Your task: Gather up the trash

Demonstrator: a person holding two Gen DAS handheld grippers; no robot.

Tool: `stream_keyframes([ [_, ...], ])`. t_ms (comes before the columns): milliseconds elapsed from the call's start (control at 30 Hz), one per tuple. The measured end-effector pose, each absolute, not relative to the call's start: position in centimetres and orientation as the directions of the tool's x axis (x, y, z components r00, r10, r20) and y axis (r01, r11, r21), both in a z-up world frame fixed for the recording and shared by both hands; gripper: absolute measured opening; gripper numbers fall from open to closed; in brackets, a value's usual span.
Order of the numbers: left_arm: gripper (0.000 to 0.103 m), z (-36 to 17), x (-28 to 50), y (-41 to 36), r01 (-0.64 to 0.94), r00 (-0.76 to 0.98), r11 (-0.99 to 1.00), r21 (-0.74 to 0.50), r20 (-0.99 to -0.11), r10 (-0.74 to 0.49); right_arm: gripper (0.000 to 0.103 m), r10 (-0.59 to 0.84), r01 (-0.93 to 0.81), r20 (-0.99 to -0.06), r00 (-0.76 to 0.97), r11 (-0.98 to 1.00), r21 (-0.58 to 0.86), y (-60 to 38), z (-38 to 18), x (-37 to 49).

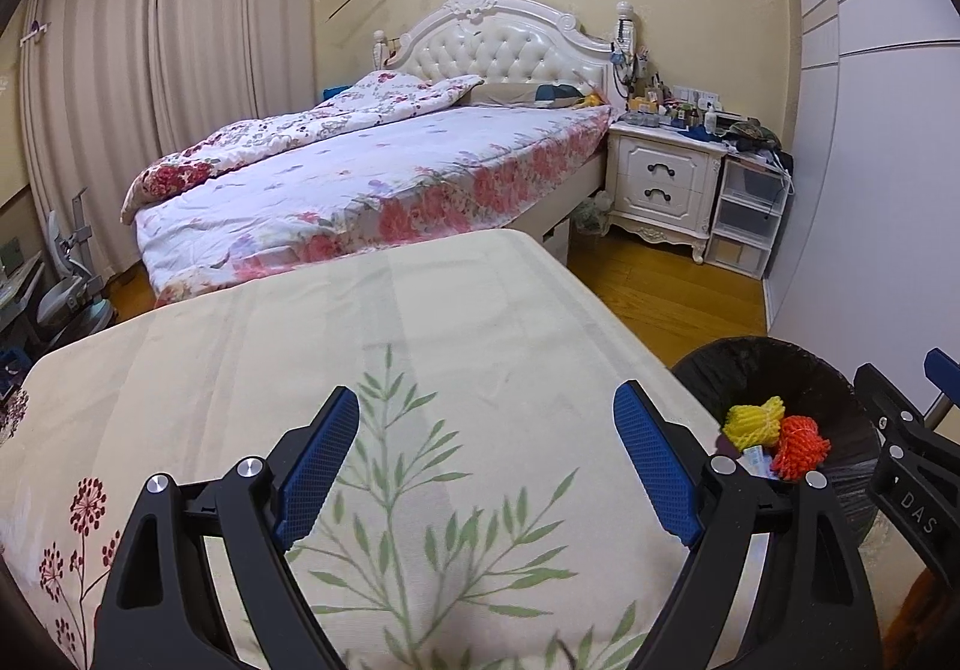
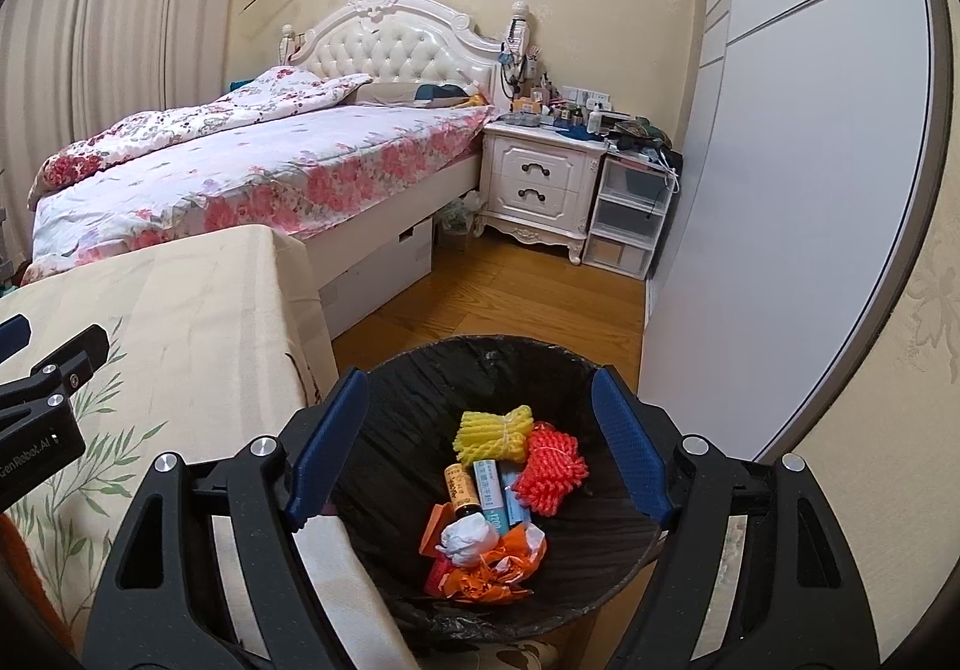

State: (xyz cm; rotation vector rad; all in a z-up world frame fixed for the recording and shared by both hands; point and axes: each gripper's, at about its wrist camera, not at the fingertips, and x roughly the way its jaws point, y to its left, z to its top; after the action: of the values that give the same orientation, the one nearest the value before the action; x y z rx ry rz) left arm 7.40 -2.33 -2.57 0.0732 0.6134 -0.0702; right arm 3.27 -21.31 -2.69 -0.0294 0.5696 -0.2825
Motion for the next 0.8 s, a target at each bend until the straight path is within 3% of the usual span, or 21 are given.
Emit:
stream_keyframes([
  [500,0.084,-3.6,5.4,12.0,-0.171,0.753,0.982,0.079,-0.633,0.182,0.076,0.036,-0.112,-0.601,0.798,0.990,-0.089,-7.2,-2.6,7.0],
  [800,0.084,-4.1,3.9,19.5,-0.309,0.688,0.947,0.092,-0.665,0.289,0.077,0.214,-0.310,-0.709,0.672,0.951,-0.006,3.4,-3.9,10.8],
])
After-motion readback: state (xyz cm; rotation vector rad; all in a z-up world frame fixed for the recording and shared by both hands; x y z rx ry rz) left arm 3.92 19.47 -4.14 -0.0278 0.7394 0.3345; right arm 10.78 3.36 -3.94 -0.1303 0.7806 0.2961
